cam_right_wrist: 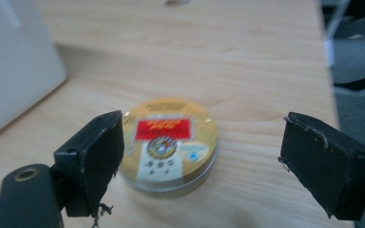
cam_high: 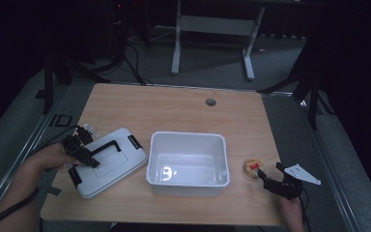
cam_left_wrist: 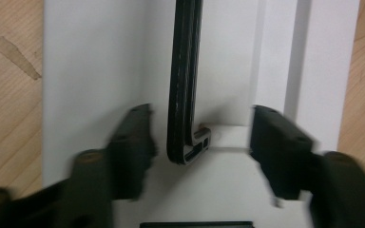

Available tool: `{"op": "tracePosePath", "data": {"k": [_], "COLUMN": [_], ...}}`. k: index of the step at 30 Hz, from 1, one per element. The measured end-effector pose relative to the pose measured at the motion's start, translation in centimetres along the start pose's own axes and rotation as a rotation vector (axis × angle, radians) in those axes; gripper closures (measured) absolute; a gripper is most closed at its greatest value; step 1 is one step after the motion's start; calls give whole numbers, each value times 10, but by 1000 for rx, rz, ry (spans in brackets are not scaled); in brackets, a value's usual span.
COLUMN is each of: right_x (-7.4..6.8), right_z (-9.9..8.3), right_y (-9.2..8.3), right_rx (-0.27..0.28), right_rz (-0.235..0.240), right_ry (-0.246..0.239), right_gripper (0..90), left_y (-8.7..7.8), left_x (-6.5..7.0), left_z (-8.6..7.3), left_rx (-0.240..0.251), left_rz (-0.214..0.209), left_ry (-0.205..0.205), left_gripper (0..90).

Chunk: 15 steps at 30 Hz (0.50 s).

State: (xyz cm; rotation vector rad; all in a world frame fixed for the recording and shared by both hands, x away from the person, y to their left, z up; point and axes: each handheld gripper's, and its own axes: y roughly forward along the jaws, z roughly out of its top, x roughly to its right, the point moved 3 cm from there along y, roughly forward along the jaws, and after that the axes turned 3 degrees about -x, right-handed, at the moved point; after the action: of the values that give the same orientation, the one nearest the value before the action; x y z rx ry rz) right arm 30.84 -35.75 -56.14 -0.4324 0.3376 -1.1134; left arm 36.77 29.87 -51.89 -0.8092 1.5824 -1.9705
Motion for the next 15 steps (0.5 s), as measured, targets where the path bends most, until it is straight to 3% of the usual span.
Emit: {"op": "tracePosePath", "data": {"k": [1, 2, 3, 4, 10, 12, 15], "right_x": [2, 2, 4, 6, 12, 13, 14], "right_z": [0, 0, 0, 0, 0, 1, 2], "right_y": [0, 0, 1, 1, -1, -3, -5], "right_rx": [-40, -40, -79, -101, -194, -239, -268], "right_rz": [11, 11, 45, 49, 112, 144, 157], "right_ry": [-24, -24, -36, -52, -107, -165, -200], "right_gripper": [141, 141, 141, 141, 141, 141, 141], "left_y": [0, 0, -1, -2, -2, -1, 0], "left_x": [1, 1, 1, 1, 2, 3, 4], "left_z": [0, 1, 1, 1, 1, 0, 0], "left_rx": [-15, -13, -11, -18, -36, -46, -55], "left_rz": [7, 16, 7, 9, 14, 9, 13], "left_ry": [3, 14, 8, 21, 36, 43, 49], "left_gripper": [255, 255, 198, 173, 173, 173, 173]}}
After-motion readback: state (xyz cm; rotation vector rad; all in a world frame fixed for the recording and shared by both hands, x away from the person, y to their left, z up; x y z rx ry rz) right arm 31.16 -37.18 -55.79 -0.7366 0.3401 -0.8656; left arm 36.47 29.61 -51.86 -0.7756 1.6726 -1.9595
